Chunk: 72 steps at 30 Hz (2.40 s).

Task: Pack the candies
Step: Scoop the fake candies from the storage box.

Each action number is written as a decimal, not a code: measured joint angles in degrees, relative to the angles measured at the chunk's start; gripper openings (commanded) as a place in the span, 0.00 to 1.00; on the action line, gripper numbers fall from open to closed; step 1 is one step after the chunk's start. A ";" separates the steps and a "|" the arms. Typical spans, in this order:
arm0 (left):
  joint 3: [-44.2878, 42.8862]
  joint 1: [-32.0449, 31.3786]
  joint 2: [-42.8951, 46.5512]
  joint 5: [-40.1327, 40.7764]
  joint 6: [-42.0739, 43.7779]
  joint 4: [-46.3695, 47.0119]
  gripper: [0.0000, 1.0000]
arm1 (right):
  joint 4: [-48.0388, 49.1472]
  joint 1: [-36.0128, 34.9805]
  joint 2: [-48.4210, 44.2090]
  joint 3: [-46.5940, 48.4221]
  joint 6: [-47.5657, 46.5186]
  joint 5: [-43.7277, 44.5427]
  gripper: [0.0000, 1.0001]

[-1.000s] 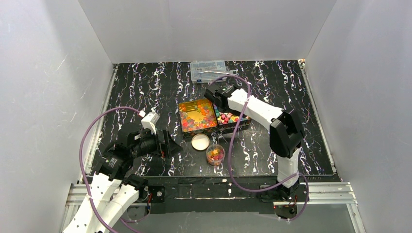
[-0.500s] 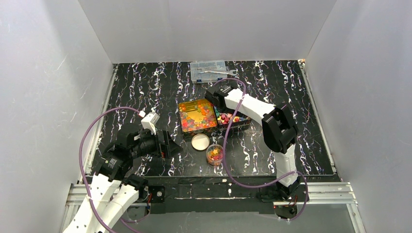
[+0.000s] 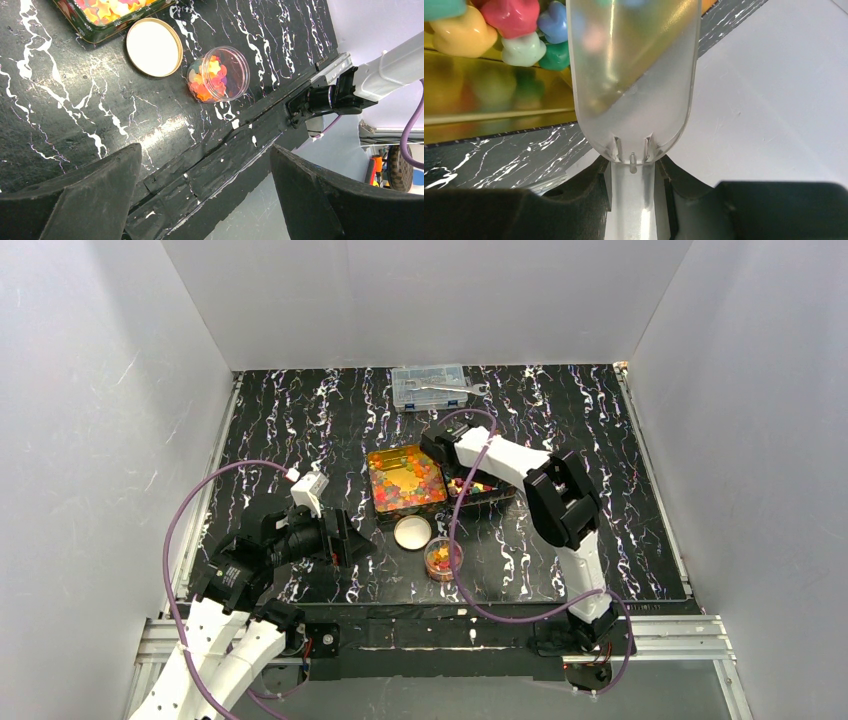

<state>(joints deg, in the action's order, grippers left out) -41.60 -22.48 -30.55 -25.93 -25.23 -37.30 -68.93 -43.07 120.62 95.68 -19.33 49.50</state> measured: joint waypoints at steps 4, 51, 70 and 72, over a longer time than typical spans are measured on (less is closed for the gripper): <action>0.00 0.00 0.00 0.00 0.11 0.00 0.99 | 0.07 -0.02 1.36 0.00 0.17 -0.52 0.01; 0.07 0.00 -0.85 0.04 0.11 0.00 0.99 | 13.00 4.09 2.86 5.49 1.55 -27.36 0.01; 0.66 0.00 -1.14 0.04 0.11 0.02 0.99 | 29.62 8.24 -8.07 -10.12 4.33 -39.32 0.01; 0.66 0.00 -1.14 0.04 0.11 0.02 0.99 | 30.34 8.37 -8.96 -11.34 4.52 -39.54 0.01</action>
<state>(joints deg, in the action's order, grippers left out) -40.95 -22.48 -31.68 -25.89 -25.12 -37.28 -38.59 -34.70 111.66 84.33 -14.81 9.96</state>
